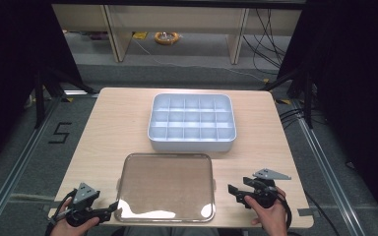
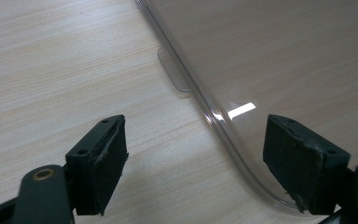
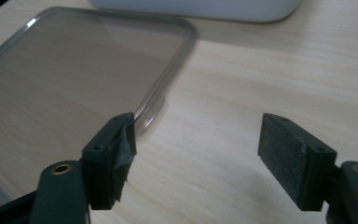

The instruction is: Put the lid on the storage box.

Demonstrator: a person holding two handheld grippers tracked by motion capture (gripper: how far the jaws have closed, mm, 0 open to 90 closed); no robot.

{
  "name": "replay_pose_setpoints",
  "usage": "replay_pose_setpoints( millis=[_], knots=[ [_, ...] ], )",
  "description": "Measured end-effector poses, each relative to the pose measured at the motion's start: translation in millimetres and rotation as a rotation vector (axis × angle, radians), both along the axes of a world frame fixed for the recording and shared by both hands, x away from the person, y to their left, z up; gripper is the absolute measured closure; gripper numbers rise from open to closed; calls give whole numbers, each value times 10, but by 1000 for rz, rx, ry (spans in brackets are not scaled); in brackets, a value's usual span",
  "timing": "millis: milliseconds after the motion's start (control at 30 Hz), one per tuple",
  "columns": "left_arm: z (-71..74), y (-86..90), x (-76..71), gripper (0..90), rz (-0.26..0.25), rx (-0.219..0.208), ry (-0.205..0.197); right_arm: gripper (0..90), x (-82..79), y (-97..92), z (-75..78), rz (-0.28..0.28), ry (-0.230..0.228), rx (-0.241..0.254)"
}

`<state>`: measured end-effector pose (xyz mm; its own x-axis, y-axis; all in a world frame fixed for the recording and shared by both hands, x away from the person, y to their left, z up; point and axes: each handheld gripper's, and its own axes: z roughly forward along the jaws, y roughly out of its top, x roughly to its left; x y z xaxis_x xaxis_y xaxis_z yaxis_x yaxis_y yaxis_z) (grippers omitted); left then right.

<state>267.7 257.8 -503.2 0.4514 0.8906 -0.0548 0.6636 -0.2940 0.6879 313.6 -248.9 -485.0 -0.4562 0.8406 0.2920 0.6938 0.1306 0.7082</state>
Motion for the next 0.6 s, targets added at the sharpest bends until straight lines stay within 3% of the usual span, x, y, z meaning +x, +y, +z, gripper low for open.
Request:
replay_pose_setpoints(
  millis=[33, 133, 200, 333, 367, 467, 500, 600],
  knots=[
    [1, -1, 0, 210, -1, 1, 3, 303, 5, 14, -19, -14, -3, 2],
    [-5, 5, 13, 211, -17, -13, 5, 305, 22, -16, -21, 13, -9, 33],
    [-3, -1, 5, 211, -8, -18, 5, 310, 19, -9, -7, 4, -14, 5],
    [-5, 1, 5, 211, -10, -21, 8, 310, 17, 14, -3, 5, -14, 20],
    [-9, 4, 14, 210, -18, -27, 14, 293, -7, 43, 12, 3, 0, 45],
    [-22, -21, 13, 208, 4, -55, 5, 262, -8, 64, 10, 9, 21, 19],
    [-23, -23, 15, 206, 5, -58, 8, 243, 16, 65, -13, 43, -13, -6],
    [-21, -25, 16, 203, 9, -65, 13, 203, 18, 87, -12, 48, -7, 3]
  ],
)
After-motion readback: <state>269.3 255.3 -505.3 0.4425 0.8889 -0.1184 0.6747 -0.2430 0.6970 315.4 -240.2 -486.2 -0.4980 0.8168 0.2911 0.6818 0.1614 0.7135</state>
